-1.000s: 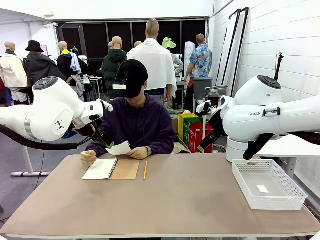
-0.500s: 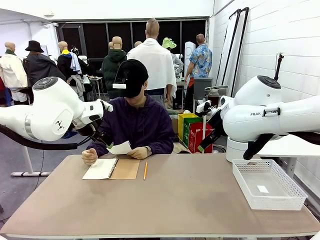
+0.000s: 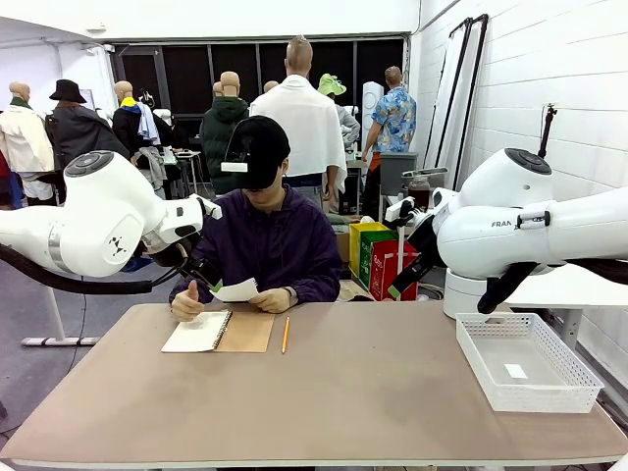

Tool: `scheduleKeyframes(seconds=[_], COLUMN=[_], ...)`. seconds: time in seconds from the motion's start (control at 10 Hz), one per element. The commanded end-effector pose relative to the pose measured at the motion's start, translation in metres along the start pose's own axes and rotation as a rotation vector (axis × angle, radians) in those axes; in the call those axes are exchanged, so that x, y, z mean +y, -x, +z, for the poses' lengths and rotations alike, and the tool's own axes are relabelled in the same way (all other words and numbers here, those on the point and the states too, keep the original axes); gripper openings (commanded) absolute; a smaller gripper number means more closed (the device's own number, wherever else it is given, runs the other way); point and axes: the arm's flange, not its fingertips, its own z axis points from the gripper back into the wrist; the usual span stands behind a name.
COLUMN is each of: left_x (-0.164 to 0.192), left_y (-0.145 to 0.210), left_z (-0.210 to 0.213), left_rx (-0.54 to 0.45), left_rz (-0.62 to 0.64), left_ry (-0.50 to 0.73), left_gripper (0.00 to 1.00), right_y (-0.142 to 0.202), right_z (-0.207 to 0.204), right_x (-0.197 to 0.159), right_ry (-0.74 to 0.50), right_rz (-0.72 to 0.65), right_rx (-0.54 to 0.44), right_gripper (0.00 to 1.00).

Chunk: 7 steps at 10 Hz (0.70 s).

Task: Sort the paper based on its condition.
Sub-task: If a person hands you a paper, place it in the Organizing basket , and if it's crumpled, put it in the Trash can.

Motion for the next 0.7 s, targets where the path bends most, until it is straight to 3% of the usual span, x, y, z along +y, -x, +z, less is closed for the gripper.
scheduleKeyframes(seconds=[0.0, 0.6], left_x=[0.0012, 0.0012], left_y=[0.0004, 0.0004], left_z=[-0.0012, -0.0012], left_rx=[0.005, 0.005], left_rz=[0.005, 0.005], left_ry=[0.006, 0.006], left_gripper=[1.00, 1.00], right_y=[0.0000, 0.0000], right_z=[-0.0001, -0.0001], right_x=[0.0001, 0.0001], right_ry=[-0.001, -0.001], right_rz=[-0.003, -0.003], right_rx=[0.000, 0.000], right_gripper=[1.00, 1.00])
